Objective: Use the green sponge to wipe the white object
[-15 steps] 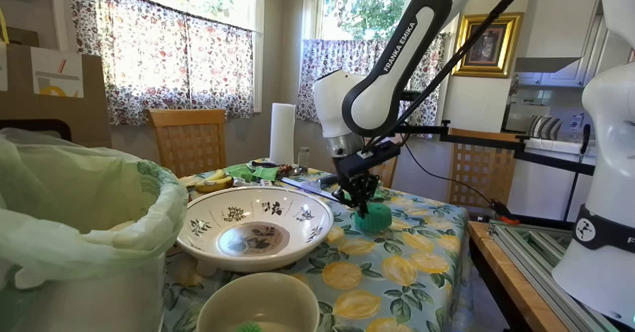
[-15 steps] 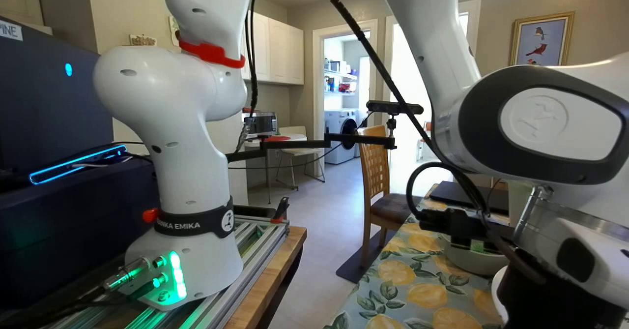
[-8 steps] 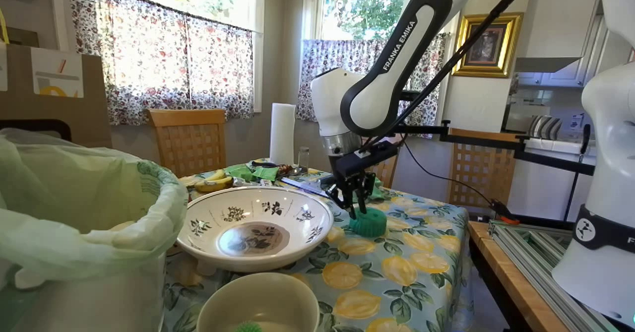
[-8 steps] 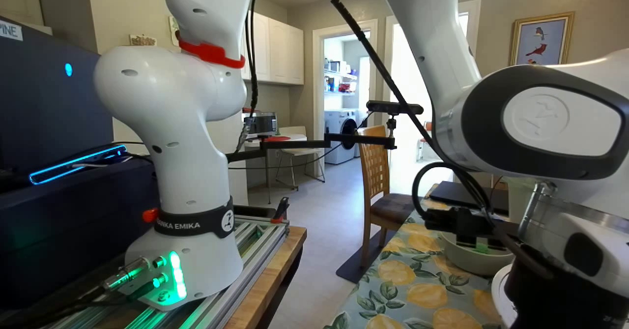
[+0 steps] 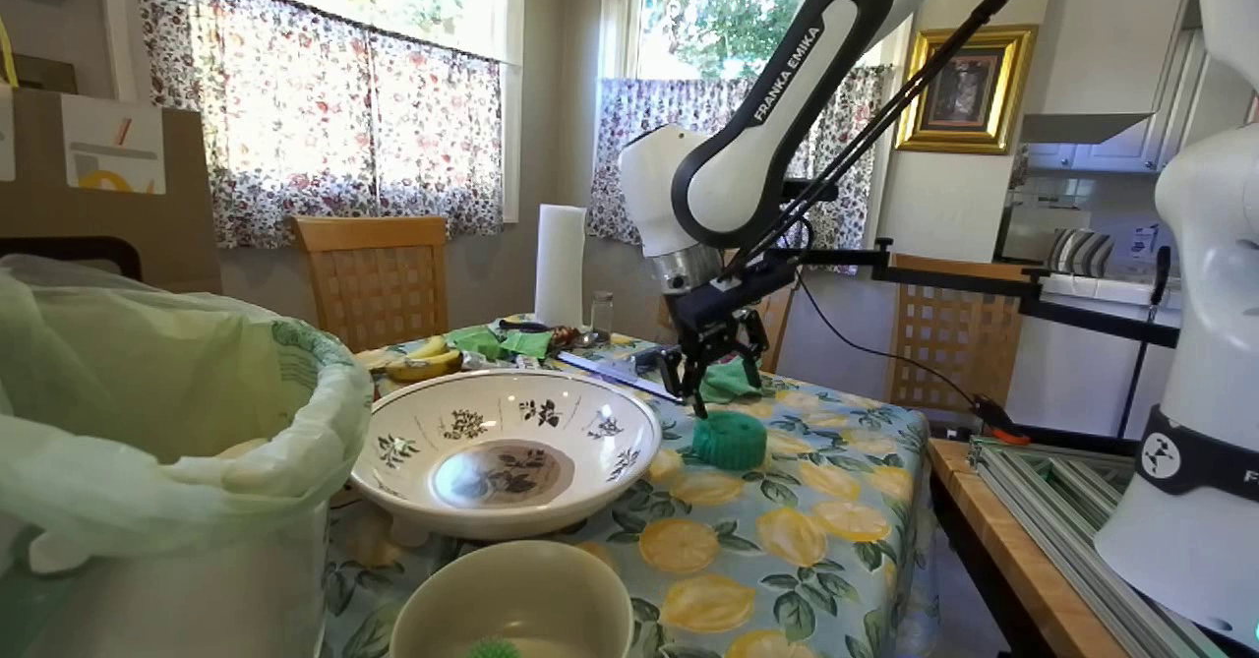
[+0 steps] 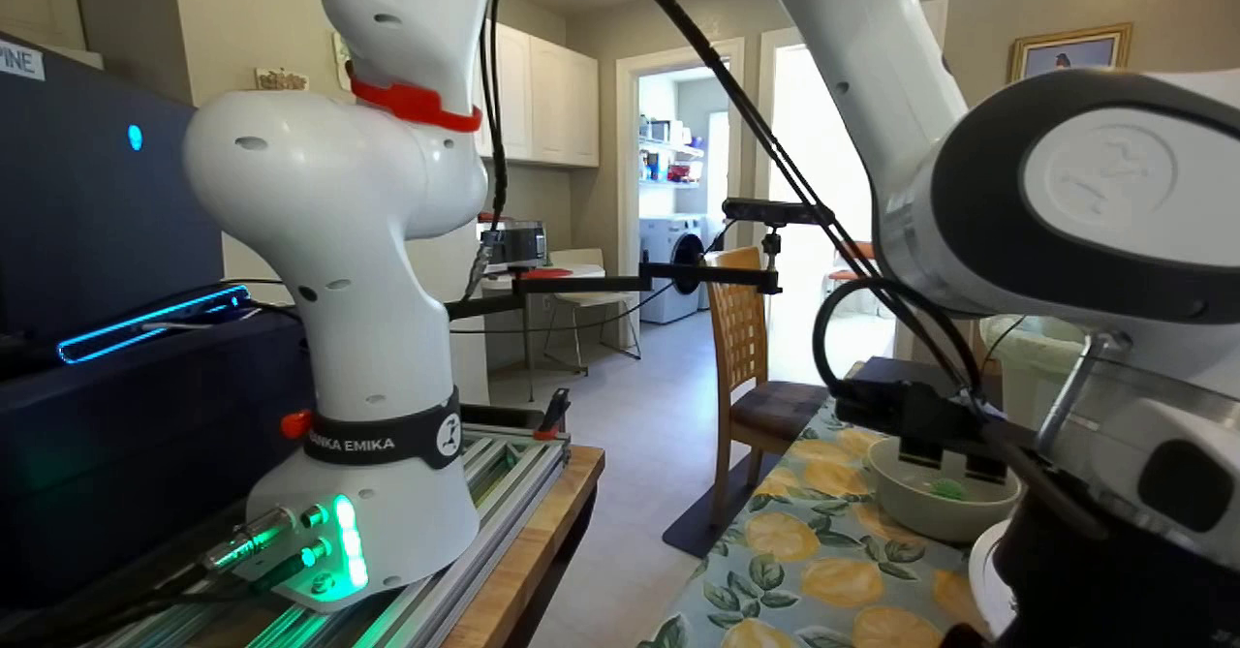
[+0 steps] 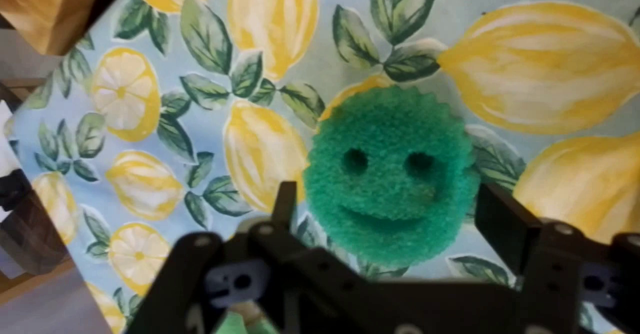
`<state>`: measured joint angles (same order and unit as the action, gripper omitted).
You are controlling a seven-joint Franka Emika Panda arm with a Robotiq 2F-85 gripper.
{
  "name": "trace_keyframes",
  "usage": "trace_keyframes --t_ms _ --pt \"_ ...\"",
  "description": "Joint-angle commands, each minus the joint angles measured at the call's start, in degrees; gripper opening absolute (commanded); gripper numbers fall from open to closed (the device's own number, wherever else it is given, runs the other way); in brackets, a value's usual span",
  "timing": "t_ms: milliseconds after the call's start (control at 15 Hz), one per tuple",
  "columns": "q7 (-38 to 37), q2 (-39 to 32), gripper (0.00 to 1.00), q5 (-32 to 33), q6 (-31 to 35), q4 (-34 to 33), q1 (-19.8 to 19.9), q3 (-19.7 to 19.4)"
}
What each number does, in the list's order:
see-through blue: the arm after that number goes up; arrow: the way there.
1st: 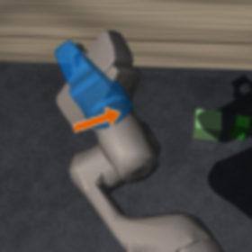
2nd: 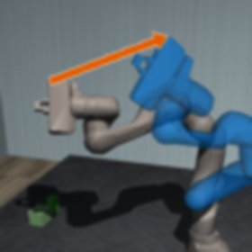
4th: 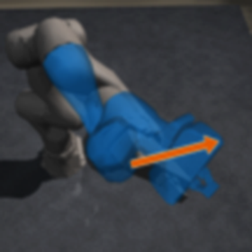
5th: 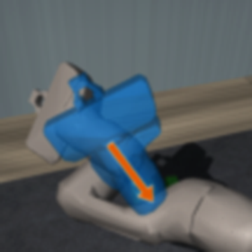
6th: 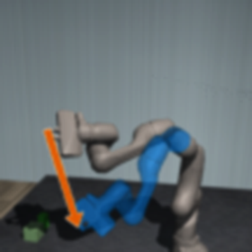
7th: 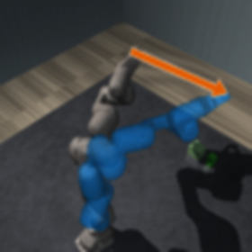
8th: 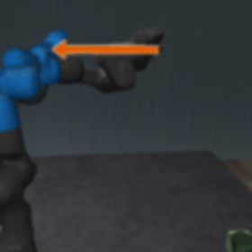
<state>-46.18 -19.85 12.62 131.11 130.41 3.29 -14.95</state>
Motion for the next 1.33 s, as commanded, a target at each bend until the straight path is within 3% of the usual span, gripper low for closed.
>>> trace_keyframes --t_ms 0,667,867,1000,1067,1267 --pt "4.9 6.9 1.0 -1.9 -7.7 0.8 1.9 -0.1" --pt "24.0 18.8 1.0 -12.2 -28.0 0.2 1.5 7.2" --pt "22.2 17.6 1.0 -10.2 -27.8 -1.4 2.2 7.2" --pt "15.9 15.4 1.0 -5.3 -25.6 -2.7 2.7 6.6" --pt "18.9 17.8 1.0 -8.1 -26.3 -0.7 2.2 7.2" --pt "16.9 16.6 1.0 -6.3 -25.4 -1.2 2.8 6.6"
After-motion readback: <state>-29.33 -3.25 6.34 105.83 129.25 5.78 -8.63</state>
